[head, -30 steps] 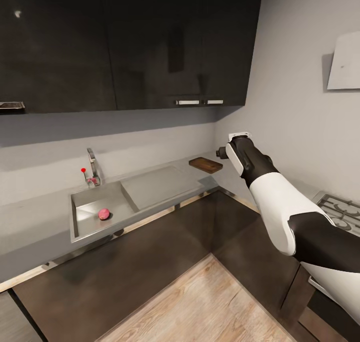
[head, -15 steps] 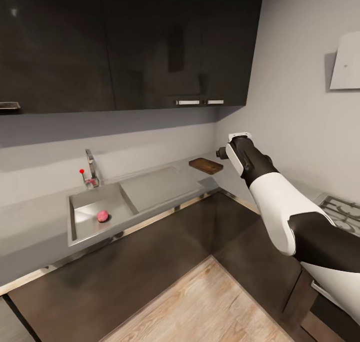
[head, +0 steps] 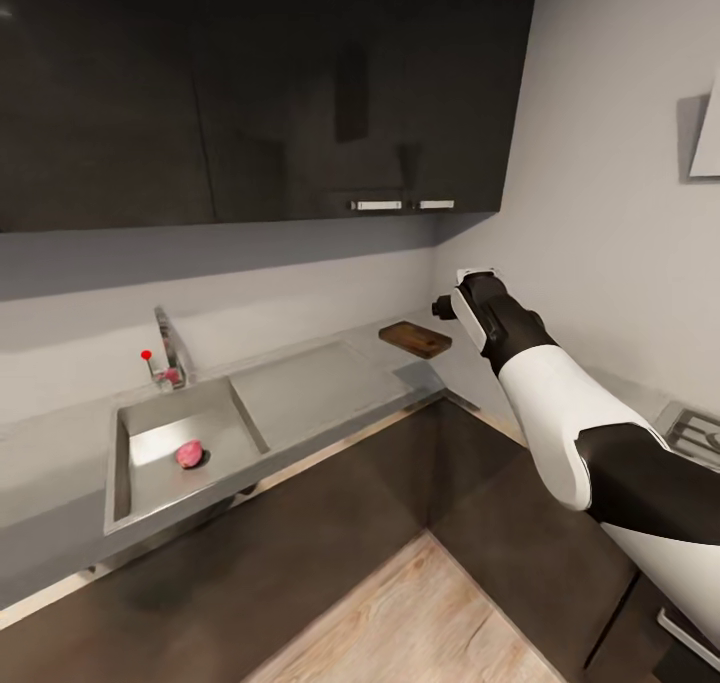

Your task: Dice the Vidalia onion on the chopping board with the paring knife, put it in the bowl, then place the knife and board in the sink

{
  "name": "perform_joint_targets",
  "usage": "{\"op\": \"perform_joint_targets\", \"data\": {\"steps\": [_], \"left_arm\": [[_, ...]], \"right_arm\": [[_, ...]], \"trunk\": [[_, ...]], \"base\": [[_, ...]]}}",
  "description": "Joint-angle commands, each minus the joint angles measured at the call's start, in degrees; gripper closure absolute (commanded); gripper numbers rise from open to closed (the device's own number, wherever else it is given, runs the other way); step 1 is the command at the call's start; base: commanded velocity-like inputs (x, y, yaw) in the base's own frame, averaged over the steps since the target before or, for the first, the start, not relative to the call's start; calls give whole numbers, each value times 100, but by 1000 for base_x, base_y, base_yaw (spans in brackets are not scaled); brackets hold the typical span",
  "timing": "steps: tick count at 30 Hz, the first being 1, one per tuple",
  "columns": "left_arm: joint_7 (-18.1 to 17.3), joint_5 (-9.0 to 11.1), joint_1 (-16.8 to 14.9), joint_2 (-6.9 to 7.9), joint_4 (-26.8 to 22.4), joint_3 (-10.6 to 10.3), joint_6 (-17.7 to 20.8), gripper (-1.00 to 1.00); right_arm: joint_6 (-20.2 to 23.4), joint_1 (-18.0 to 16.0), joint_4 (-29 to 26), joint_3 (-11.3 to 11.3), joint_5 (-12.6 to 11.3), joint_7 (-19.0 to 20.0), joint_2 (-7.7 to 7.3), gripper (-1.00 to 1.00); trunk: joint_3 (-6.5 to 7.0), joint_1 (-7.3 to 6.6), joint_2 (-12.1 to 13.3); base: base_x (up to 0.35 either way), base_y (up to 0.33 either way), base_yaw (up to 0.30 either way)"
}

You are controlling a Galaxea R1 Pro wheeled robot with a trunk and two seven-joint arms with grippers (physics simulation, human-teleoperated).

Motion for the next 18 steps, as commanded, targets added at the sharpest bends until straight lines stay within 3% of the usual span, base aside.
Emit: {"op": "perform_joint_targets", "data": {"steps": [1, 9, 18], "left_arm": [[26, -59, -10, 5, 29, 46, -45, -100], [26, -58, -10, 5, 29, 46, -51, -100], [26, -61, -10, 4, 29, 46, -63, -100]], "right_arm": [[24, -5, -2, 28, -36, -37, -2, -100], [24, -5, 12, 28, -39, -36, 3, -100], [20, -5, 29, 28, -38, -36, 32, -100]], "trunk": [[-8, 2, -6], [-8, 2, -6], [-8, 2, -6]], "base": [[57, 0, 0], [53, -13, 0], [276, -93, 0]]}}
